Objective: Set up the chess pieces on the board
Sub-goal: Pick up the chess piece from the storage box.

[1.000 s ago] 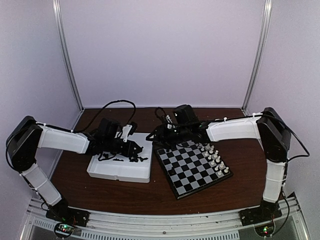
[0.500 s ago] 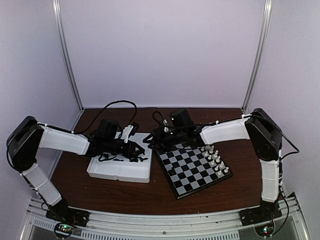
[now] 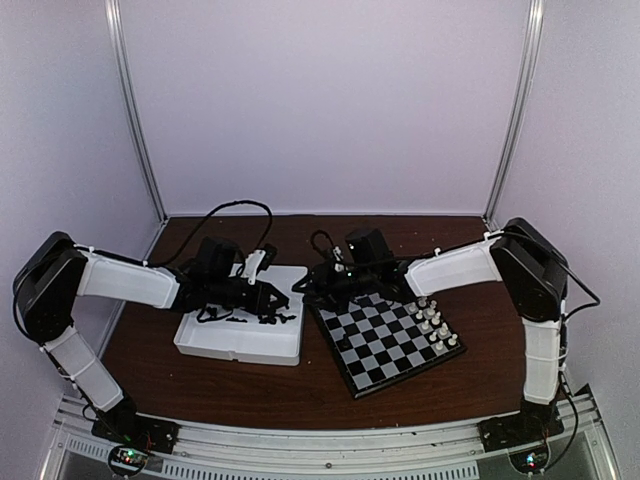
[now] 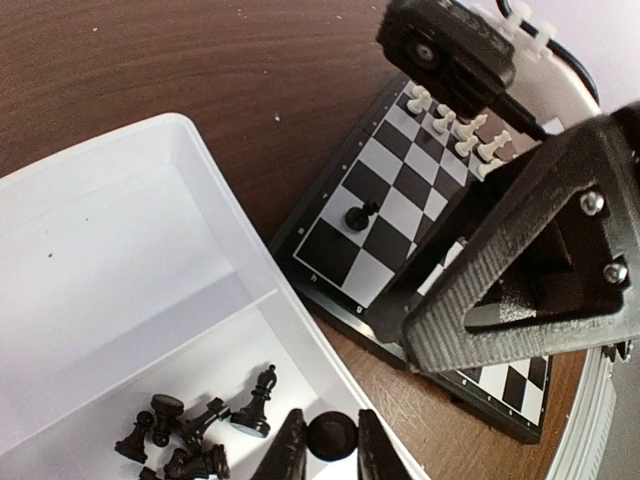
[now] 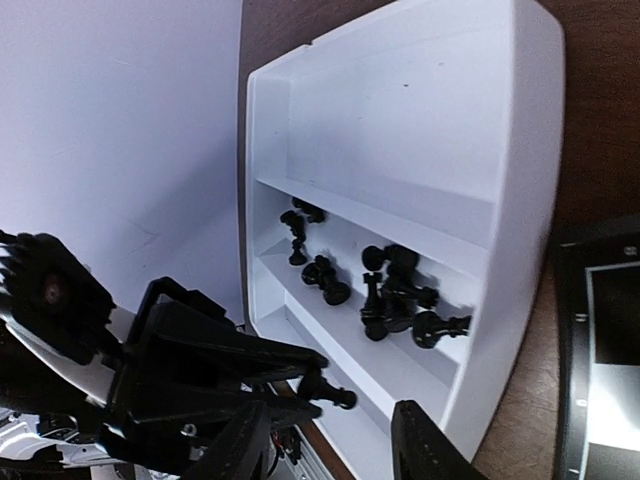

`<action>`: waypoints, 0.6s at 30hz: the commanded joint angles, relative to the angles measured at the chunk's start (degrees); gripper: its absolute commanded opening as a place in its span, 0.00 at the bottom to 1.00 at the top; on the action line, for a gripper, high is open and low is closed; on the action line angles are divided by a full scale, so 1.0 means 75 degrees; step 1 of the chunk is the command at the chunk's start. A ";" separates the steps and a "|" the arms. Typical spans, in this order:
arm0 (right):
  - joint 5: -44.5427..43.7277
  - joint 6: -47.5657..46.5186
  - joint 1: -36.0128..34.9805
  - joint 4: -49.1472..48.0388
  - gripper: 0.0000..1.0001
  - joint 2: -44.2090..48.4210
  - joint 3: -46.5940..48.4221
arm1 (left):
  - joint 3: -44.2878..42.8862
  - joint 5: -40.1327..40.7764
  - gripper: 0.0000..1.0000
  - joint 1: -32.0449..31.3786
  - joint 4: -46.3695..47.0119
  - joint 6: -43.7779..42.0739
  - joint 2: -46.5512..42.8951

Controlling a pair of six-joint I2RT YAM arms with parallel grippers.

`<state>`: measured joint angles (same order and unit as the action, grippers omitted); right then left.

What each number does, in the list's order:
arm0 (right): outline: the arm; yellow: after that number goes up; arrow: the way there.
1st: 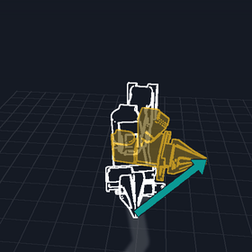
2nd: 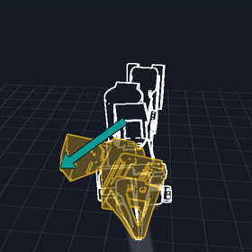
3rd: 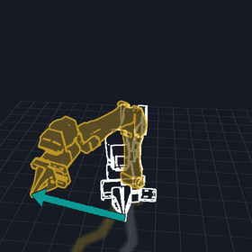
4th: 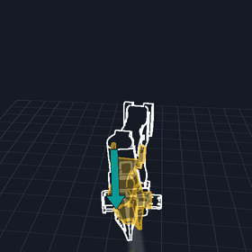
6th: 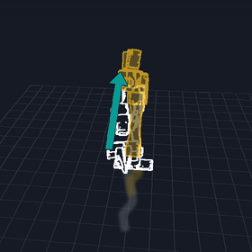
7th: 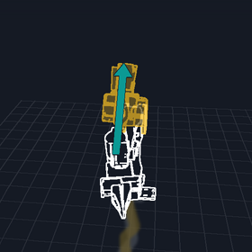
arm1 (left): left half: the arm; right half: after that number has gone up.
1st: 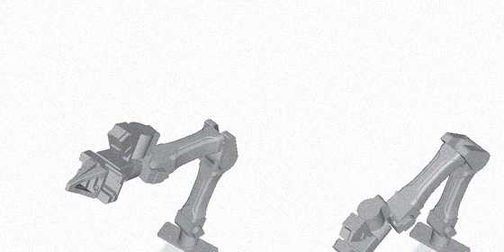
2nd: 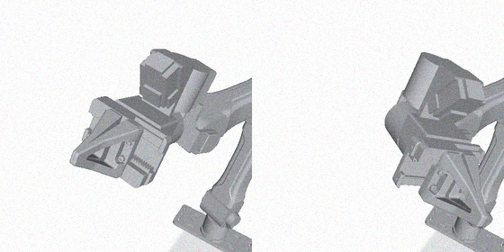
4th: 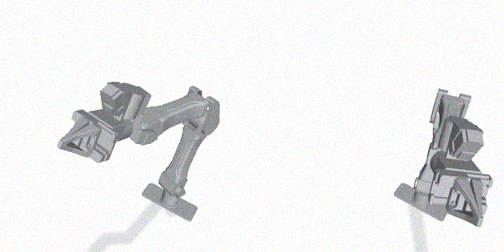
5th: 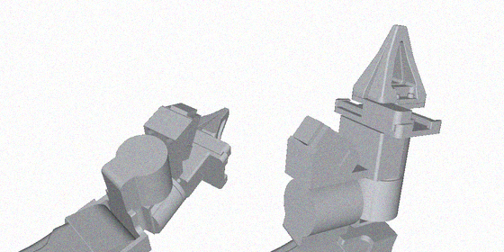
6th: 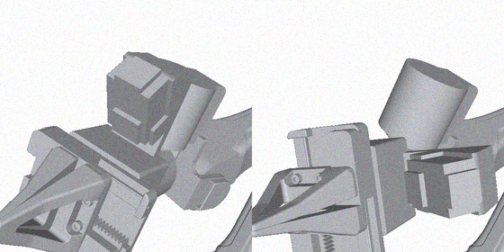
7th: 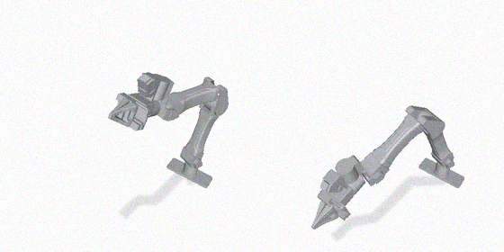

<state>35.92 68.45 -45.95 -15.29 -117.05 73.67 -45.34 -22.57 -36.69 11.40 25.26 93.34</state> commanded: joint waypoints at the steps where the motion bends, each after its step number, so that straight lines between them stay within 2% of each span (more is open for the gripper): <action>1: -0.0487 -0.0582 0.0098 -0.0438 0.46 0.0758 -0.0565 | -0.0494 0.0214 0.15 0.0112 -0.0560 0.0650 0.0028; 9: -0.2269 -0.4177 -0.0394 0.2582 0.47 0.2109 -0.0374 | -0.1184 -0.0228 0.13 0.0145 -0.1471 0.1233 -0.0052; 13: -0.2399 -0.5060 -0.0493 0.2121 0.47 0.2668 -0.1060 | -0.1554 -0.0366 0.13 0.0145 -0.2151 0.1661 -0.0125; 18: -0.1935 -0.5515 -0.0601 0.0660 0.51 0.3123 -0.1860 | -0.1742 -0.0938 0.13 0.0145 -0.1955 0.2436 -0.0199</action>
<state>21.58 34.24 -49.89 -4.14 -95.07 63.33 -56.45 -25.43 -35.94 -3.44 37.87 93.32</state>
